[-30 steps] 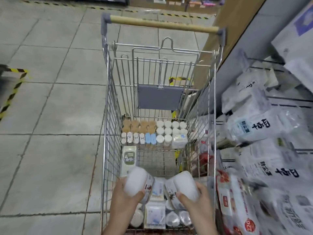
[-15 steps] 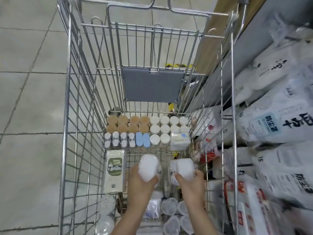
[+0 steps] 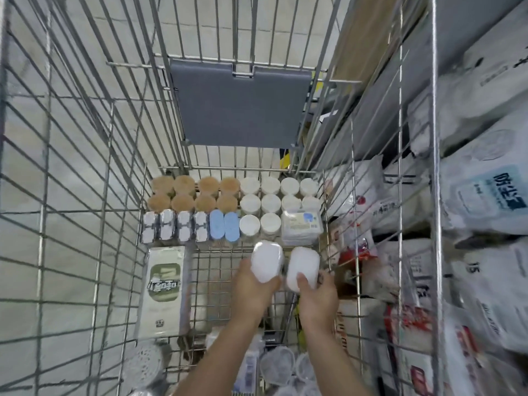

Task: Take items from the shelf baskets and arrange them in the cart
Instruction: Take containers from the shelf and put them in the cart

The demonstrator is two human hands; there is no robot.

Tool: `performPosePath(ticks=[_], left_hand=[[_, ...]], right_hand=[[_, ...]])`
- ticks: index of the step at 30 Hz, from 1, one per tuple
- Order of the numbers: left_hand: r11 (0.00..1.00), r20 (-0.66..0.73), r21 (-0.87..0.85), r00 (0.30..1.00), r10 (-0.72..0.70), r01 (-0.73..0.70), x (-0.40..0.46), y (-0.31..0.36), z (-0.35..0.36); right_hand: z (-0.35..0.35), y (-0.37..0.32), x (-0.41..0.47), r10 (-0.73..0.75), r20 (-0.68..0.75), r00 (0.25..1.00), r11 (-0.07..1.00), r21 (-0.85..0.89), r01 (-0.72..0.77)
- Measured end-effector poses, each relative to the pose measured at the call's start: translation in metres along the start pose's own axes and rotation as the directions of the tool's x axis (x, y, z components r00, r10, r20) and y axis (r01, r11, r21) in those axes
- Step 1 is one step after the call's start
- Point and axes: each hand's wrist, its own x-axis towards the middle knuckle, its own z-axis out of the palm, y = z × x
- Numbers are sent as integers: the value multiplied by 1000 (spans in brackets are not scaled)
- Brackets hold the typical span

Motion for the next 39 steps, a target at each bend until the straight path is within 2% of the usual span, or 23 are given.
performPosePath(ticks=[3,8,14,19,25,29,35,39], left_hand=[[997,38,-63,999,36,-33,5,0,2],[984,114,-178,993,10,11,7,5,6],[989,36,-144,999,-12,17,3,13,11],[987,-34,-157,999,-28,22,-3,17,20],[984,118,-143,989,-91,107,-9,17,0],[988,150,-62,980,-131,141,-39,14,-38],[993,153,113,987,-53,36,-121,13,-104],[986,223,164,972,-67,30,-183,18,-146]], right_hand=[[0,-3,8,-25,-15,1000,999,21,26],[0,-4,8,-51,-32,998,998,-49,49],[-2,-5,-6,-147,-28,989,980,-137,142],[-2,-3,-28,-189,-13,982,975,-122,186],[-27,19,-34,-237,83,968,959,-143,247],[-46,24,-49,-191,170,967,958,-180,221],[-89,16,-115,-100,406,909,949,-235,209],[-126,9,-163,-119,457,881,938,-240,251]])
